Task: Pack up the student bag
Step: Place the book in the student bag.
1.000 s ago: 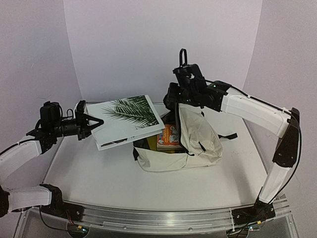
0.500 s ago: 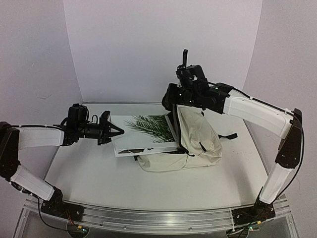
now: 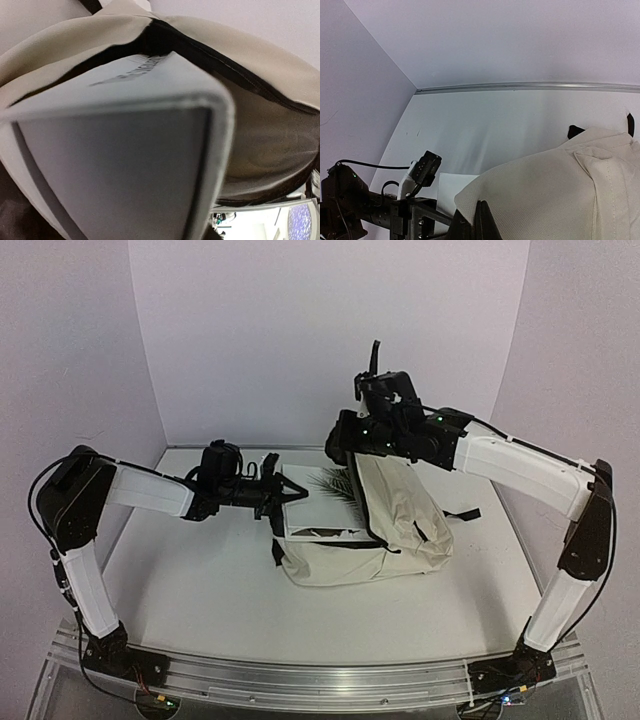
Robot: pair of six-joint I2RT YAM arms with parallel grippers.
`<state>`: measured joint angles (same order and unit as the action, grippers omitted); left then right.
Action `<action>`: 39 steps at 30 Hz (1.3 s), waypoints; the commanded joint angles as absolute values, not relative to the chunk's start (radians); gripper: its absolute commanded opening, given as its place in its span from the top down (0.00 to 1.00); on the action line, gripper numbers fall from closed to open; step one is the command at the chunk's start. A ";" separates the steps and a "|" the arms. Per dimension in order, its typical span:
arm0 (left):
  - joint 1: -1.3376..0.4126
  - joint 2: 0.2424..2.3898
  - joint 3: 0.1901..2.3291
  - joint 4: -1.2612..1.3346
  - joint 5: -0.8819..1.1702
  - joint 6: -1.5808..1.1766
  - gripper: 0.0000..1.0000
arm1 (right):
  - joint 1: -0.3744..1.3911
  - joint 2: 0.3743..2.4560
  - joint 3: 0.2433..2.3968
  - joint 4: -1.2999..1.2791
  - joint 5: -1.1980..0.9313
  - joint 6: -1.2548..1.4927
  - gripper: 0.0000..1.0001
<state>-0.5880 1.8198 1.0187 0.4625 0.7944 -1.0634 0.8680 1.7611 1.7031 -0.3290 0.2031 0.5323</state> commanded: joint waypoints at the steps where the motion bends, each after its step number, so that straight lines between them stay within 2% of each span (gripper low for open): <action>1: -0.620 1.843 1.088 0.355 0.650 -0.969 0.50 | 0.878 1.673 1.715 -0.137 0.170 0.546 1.00; 8: -0.621 1.677 1.115 -0.028 0.401 -0.786 0.08 | 0.878 1.652 1.696 -0.137 0.209 0.525 1.00; 10: -0.621 1.629 1.120 -0.116 0.353 -0.749 0.02 | 0.879 1.652 1.696 -0.137 0.212 0.519 1.00; 14: -0.621 1.597 1.124 -0.200 0.328 -0.730 0.00 | 0.878 1.658 1.696 -0.137 0.212 0.515 1.00; 18: -0.621 1.576 1.097 -0.216 0.347 -0.733 0.06 | 0.878 1.660 1.695 -0.137 0.209 0.515 1.00; 20: -0.621 1.574 1.082 -0.205 0.378 -0.740 0.16 | 0.878 1.660 1.698 -0.137 0.188 0.514 1.00; 26: -0.635 1.636 1.070 -0.093 0.466 -0.791 0.35 | 0.880 1.660 1.735 -0.115 0.080 0.500 1.00; 29: -0.671 1.713 1.115 -0.025 0.512 -0.810 0.48 | 0.883 1.665 1.769 -0.100 0.050 0.489 1.00; 39: -0.721 1.837 1.245 0.095 0.530 -0.856 0.60 | 0.894 1.699 1.856 -0.079 0.031 0.491 1.00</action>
